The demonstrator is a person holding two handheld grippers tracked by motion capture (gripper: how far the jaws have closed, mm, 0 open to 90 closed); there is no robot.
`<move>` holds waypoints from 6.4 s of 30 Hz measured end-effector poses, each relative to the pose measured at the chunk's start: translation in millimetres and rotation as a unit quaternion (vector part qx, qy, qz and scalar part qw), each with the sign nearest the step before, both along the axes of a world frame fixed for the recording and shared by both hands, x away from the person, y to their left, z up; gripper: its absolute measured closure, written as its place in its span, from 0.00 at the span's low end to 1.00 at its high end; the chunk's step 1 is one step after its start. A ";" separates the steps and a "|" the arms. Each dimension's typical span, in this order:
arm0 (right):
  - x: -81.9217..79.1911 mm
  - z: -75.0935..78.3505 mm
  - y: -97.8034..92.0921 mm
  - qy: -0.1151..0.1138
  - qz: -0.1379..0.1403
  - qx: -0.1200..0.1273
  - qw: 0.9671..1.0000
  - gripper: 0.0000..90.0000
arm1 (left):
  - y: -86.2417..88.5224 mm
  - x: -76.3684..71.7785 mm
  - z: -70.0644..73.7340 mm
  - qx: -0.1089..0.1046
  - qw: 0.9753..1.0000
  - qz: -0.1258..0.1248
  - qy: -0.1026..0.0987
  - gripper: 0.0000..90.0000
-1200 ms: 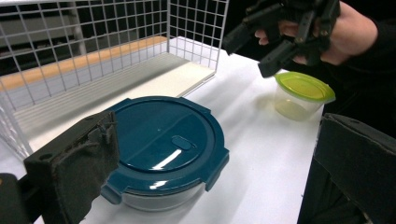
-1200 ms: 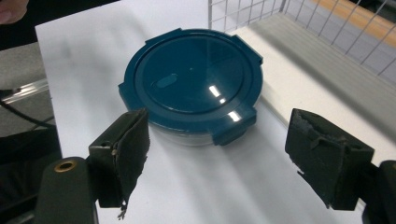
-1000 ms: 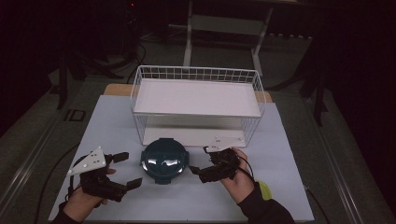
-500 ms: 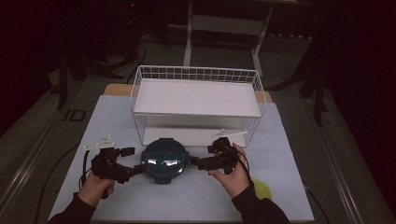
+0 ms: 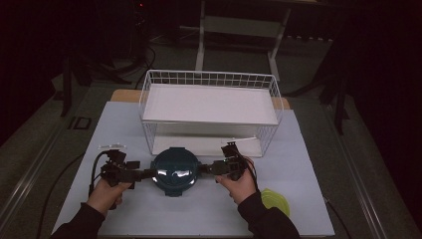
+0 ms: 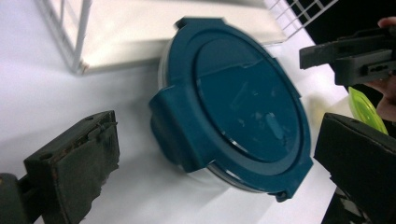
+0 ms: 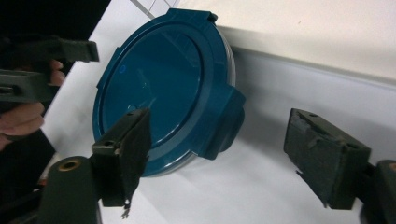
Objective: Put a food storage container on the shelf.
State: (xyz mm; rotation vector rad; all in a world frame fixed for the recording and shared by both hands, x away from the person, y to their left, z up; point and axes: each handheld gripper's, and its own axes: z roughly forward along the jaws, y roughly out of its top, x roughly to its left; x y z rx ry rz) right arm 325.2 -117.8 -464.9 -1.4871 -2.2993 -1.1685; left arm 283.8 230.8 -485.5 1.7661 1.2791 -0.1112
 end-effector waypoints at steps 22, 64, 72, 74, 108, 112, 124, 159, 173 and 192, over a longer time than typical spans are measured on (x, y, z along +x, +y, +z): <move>16.5 -24.4 2.2 0.078 -0.021 0.047 0.996 0.45 | 12.6 27.3 -30.2 -0.102 0.983 0.018 0.153 0.50; 10.2 -23.5 -1.1 0.138 -0.006 0.092 0.986 0.61 | 7.7 9.8 -23.9 -0.143 0.974 0.001 0.174 0.63; 5.3 -6.8 -7.8 0.117 -0.003 0.095 0.988 0.61 | 0.9 6.2 -4.9 -0.143 0.977 -0.006 0.156 0.63; 4.4 0.2 -10.9 0.110 -0.003 0.096 0.989 0.61 | -1.3 6.1 -0.8 -0.143 0.978 -0.002 0.155 0.63; 9.4 101.7 -53.2 0.028 -0.017 0.145 0.989 0.61 | -37.6 29.8 115.7 -0.146 0.986 -0.026 0.077 0.64; 18.3 113.9 -61.9 0.025 -0.027 0.152 0.988 0.61 | -45.9 43.3 130.7 -0.146 0.987 -0.029 0.065 0.64; 45.8 140.5 -80.8 0.018 -0.047 0.162 0.986 0.61 | -63.6 84.4 160.7 -0.142 0.988 -0.042 0.051 0.64; 107.3 143.1 -94.0 0.034 -0.115 0.152 0.981 0.55 | -79.2 144.9 134.7 -0.212 0.973 -0.007 0.090 0.54; 80.8 167.4 -94.2 -0.057 -0.106 0.084 0.989 0.48 | -77.2 137.1 153.3 -0.149 0.988 0.013 0.044 0.47; 11.1 165.5 -66.2 -0.120 0.008 0.071 0.990 0.68 | -60.7 86.9 164.4 -0.106 0.993 0.009 -0.039 0.47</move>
